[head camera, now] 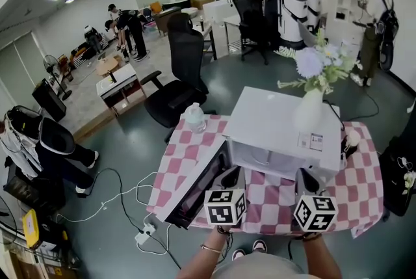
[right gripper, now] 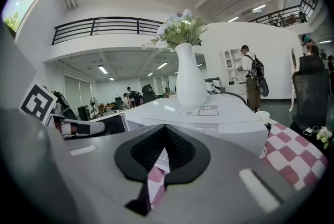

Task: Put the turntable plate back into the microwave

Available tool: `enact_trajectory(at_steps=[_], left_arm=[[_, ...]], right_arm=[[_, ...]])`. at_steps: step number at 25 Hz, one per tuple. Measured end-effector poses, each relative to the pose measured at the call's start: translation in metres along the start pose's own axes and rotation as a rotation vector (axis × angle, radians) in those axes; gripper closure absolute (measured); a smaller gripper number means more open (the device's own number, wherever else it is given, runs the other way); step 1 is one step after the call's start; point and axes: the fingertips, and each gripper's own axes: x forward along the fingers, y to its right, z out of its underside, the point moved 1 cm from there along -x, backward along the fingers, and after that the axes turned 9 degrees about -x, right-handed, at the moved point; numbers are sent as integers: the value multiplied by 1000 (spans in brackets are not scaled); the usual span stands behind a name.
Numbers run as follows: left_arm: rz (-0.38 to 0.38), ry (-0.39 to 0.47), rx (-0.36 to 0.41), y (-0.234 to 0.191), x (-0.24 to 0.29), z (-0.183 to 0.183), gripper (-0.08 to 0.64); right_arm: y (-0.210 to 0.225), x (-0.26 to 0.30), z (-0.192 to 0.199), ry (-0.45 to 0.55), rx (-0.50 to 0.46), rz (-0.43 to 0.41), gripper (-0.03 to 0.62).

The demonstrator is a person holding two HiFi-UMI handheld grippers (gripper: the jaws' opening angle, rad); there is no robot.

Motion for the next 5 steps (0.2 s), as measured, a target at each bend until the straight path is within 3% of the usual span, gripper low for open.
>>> enact_trajectory(at_steps=[5], left_arm=[[-2,-9,-6,-2,2,3,563]], right_arm=[[0,1,1,-4,1,1,583]])
